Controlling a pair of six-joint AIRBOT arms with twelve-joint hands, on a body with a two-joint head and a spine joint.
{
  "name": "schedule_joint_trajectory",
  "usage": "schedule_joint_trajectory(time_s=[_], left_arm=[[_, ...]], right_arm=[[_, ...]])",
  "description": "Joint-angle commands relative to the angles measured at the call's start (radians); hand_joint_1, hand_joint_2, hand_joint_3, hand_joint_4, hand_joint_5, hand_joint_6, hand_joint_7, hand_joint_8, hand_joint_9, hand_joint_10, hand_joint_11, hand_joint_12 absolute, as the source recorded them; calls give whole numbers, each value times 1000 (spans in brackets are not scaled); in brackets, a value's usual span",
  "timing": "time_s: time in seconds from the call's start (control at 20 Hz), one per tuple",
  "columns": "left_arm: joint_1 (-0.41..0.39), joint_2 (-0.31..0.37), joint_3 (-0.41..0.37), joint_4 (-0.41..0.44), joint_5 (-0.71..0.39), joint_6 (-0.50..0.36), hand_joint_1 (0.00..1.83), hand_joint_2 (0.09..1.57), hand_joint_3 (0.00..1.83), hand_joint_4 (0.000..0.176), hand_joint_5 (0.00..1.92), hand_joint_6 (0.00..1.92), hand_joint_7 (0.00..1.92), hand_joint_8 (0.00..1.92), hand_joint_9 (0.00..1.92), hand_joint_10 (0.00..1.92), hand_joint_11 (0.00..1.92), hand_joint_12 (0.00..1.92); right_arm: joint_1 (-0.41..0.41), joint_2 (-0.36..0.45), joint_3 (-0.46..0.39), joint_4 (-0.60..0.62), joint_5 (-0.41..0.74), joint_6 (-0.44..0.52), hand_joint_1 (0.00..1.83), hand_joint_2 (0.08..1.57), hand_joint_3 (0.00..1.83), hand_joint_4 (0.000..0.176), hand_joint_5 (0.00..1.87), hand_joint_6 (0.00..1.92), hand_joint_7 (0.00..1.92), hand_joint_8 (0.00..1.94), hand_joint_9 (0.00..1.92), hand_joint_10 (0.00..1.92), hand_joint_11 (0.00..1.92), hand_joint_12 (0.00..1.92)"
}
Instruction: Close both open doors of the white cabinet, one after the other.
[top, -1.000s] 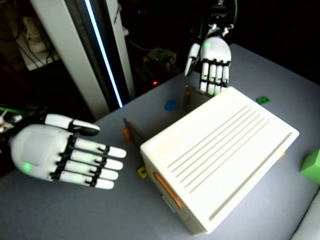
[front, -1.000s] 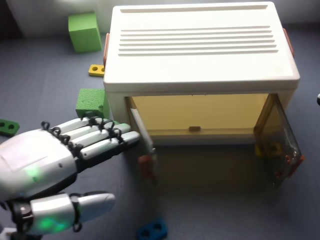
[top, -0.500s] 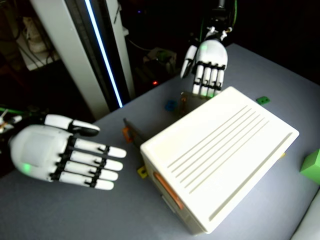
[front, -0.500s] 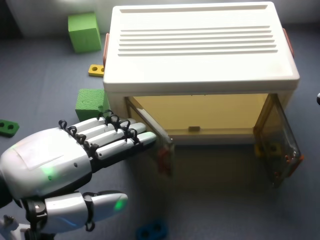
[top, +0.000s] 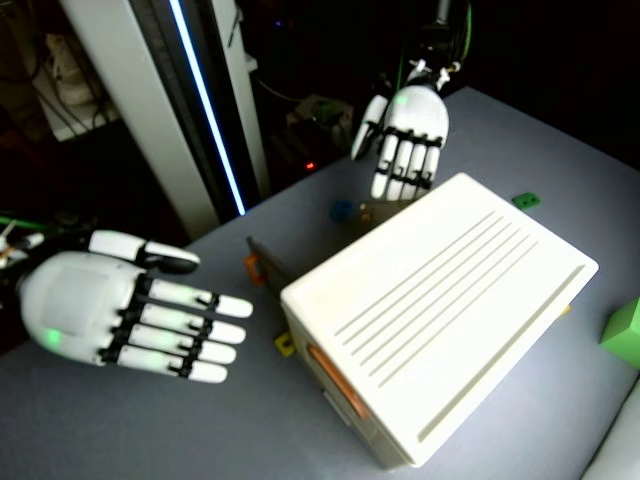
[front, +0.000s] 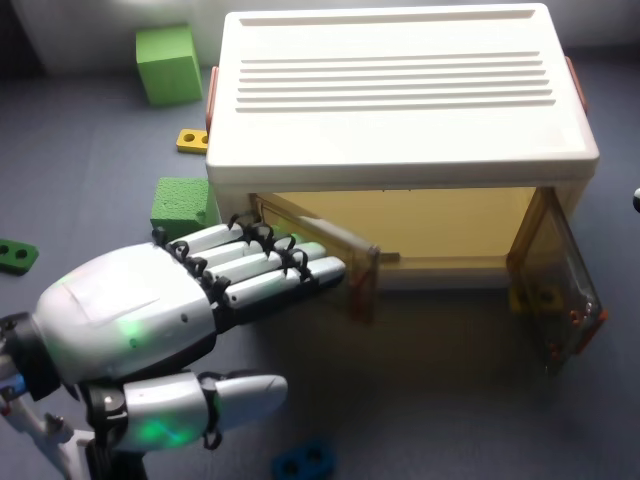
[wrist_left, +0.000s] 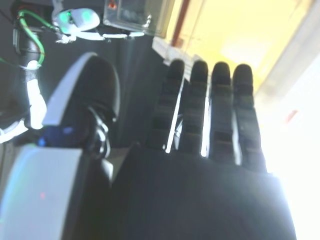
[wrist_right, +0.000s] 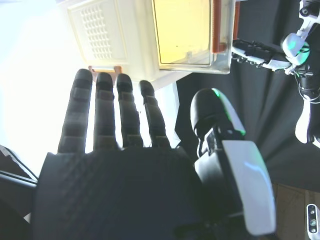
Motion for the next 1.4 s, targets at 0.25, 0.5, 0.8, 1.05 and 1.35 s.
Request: schedule_joint_trajectory(time_s=[0.25,0.5,0.8,1.05,1.35], left_arm=[[-37,-28,16,7,-96,-9,0,1474,0,0,102,2,83,2,103,2,0,407],[-36,-19,7,12,-101,-19,0,1481,0,0,55,0,47,0,66,0,0,284],[31,18,-31,-9,-112,-31,0,1477,0,0,71,13,88,14,111,14,37,359],[110,66,-64,-99,-142,14,0,1493,0,0,72,0,71,1,95,0,1,452],[198,117,-104,-261,-238,114,0,1504,2,0,4,0,0,0,35,3,0,341]], right_arm=[[3,-1,5,25,119,10,43,1431,1,37,92,1,89,1,76,1,125,2],[-1,-1,4,18,119,20,114,1419,0,34,127,5,122,4,104,4,155,7],[-1,5,1,-14,119,29,84,1434,2,18,80,0,70,0,57,1,117,0],[-1,7,-9,-59,118,37,39,1453,5,0,50,4,19,3,13,2,64,1],[28,7,-20,-132,85,41,0,1462,4,2,39,0,12,0,1,0,29,0]])
